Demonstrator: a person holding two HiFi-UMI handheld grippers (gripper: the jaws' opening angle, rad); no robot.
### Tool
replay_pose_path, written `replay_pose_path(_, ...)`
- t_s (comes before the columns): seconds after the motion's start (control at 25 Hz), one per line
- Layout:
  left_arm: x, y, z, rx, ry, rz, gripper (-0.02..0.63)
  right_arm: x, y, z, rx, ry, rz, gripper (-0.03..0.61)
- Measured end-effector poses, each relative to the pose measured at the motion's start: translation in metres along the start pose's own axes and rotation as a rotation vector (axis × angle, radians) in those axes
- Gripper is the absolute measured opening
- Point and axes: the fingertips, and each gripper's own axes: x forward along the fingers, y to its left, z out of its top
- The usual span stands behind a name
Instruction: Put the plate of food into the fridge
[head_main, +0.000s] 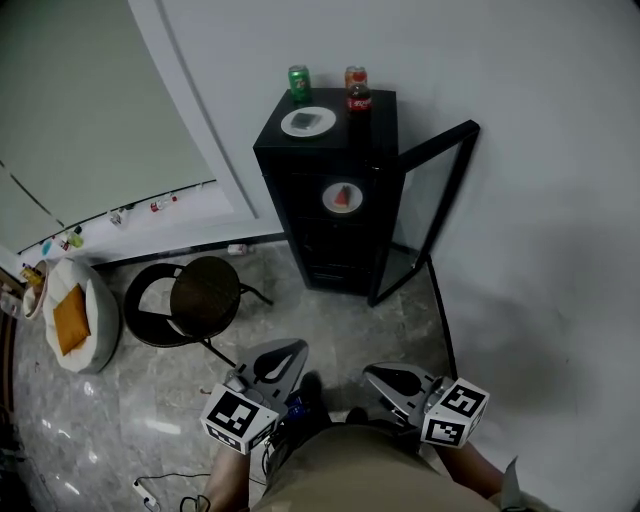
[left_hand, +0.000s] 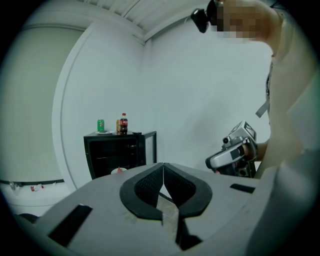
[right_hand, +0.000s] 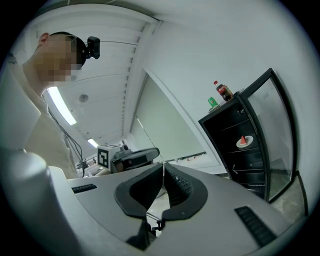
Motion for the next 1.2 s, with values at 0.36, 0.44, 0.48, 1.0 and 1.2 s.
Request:
replay_pose_path(0.36,0.024,0.030,0.005,-0.013,-0.043,-0.067,0.011,0.022,-0.023,0.012,-0.002,0.017,-0.094,0.021)
replay_pose_path(0.44,0.021,0.044,0.005,-0.008,-0.050,-0.067,0.011,0.036,-0.022,0.013,-0.011,0.031,-0.098,0.021)
replay_pose_path(0.48,0.019,0.052,0.004,-0.011,-0.052,-0.067,0.011,0.043,-0.020,0.013,-0.019,0.040,-0.100,0.021)
replay_pose_path(1.0,-0.002,0.167,-0.015,-0.087,-0.087,-0.080,0.011,0.149,-0.024,0.018,-0.071,0.157,-0.164,0.021)
replay_pose_path(1.2,-0.002,0.197,-0.015,-0.079,-0.103,-0.108,0.011,0.184,-0.029,0.022,-0.071,0.167,-0.179,0.021)
